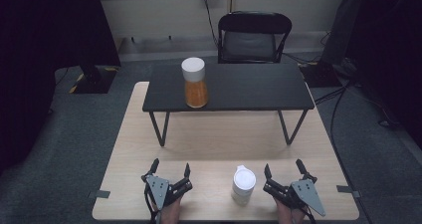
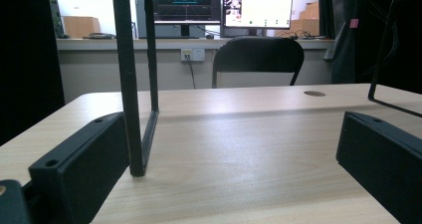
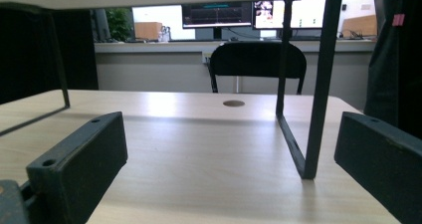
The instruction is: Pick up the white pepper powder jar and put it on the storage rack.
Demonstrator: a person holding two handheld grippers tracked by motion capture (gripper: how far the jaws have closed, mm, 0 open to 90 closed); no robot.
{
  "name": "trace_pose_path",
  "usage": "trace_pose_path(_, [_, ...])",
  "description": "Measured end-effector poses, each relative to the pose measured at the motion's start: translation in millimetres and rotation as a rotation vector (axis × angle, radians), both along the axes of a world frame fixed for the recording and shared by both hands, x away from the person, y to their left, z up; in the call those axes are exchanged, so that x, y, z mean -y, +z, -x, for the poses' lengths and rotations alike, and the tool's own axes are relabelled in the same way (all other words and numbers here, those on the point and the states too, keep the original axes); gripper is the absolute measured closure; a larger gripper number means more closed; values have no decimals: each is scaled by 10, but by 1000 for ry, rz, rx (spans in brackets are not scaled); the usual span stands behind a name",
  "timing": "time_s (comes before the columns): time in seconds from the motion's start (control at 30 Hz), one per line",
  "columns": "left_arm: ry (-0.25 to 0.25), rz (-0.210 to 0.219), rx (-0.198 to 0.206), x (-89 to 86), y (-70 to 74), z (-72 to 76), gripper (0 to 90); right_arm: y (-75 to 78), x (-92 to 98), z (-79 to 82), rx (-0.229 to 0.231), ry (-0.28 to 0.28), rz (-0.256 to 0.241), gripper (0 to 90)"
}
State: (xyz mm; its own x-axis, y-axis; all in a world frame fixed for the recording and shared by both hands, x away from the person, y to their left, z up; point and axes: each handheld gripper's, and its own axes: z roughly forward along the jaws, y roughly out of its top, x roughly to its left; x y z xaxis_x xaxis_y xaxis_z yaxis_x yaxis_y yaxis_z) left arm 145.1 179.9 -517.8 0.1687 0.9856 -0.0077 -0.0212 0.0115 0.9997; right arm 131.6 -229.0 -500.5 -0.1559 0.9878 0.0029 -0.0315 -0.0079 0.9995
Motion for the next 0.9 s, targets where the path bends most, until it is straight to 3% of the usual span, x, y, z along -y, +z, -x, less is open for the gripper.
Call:
trace_pose_path(0.37, [0,0,0,0,0,0,0,210,-40,119,29,40,-5,0])
trace_pose_path(0.9, [0,0,0,0,0,0,0,456,-204,320,65,176,2,3])
